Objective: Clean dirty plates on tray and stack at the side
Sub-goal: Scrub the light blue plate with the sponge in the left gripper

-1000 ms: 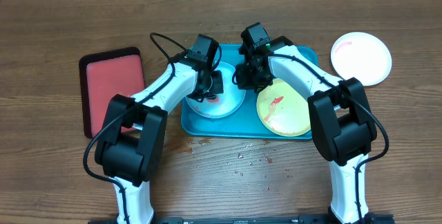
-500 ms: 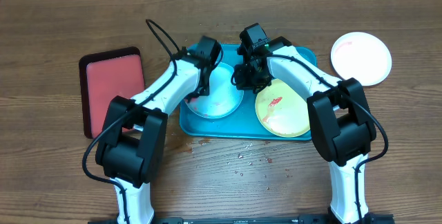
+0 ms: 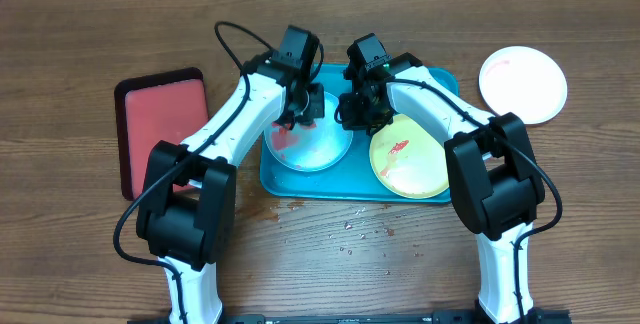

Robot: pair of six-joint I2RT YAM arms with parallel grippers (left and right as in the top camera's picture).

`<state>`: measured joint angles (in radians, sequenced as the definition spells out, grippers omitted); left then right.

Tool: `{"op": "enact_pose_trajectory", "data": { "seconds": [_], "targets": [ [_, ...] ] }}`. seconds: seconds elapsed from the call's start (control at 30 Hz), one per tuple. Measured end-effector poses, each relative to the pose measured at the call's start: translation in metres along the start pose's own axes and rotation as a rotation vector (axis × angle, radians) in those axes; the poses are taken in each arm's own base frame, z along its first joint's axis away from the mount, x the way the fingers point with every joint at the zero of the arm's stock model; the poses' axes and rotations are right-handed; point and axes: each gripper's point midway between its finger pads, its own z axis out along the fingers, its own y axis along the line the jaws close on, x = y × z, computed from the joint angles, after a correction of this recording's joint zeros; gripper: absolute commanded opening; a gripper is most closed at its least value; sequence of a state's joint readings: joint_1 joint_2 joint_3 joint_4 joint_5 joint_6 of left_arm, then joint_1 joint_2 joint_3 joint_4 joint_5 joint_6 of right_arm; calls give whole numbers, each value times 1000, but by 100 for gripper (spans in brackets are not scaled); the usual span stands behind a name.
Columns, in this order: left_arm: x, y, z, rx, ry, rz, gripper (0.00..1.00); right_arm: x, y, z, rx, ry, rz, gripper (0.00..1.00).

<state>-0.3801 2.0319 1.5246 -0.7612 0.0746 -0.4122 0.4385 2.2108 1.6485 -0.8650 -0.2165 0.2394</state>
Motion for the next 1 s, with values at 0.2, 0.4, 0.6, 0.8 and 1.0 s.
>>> {"op": "enact_pose_trajectory", "data": {
  "seconds": [0.2, 0.4, 0.6, 0.8, 1.0],
  "targets": [
    [28, 10, 28, 8, 43, 4, 51, 0, 0, 0, 0, 0, 0, 4],
    [25, 7, 30, 20, 15, 27, 57, 1, 0, 0, -1, 3, 1, 4],
    [18, 12, 26, -21, -1, 51, 55, 1, 0, 0, 0, 4, 1, 4],
    [3, 8, 18, -23, -43, 59, 37, 1, 0, 0, 0, 5, 1, 4],
    [5, 10, 19, -33, -33, 56, 33, 1, 0, 0, 0, 4, 2, 4]
  ]
}}
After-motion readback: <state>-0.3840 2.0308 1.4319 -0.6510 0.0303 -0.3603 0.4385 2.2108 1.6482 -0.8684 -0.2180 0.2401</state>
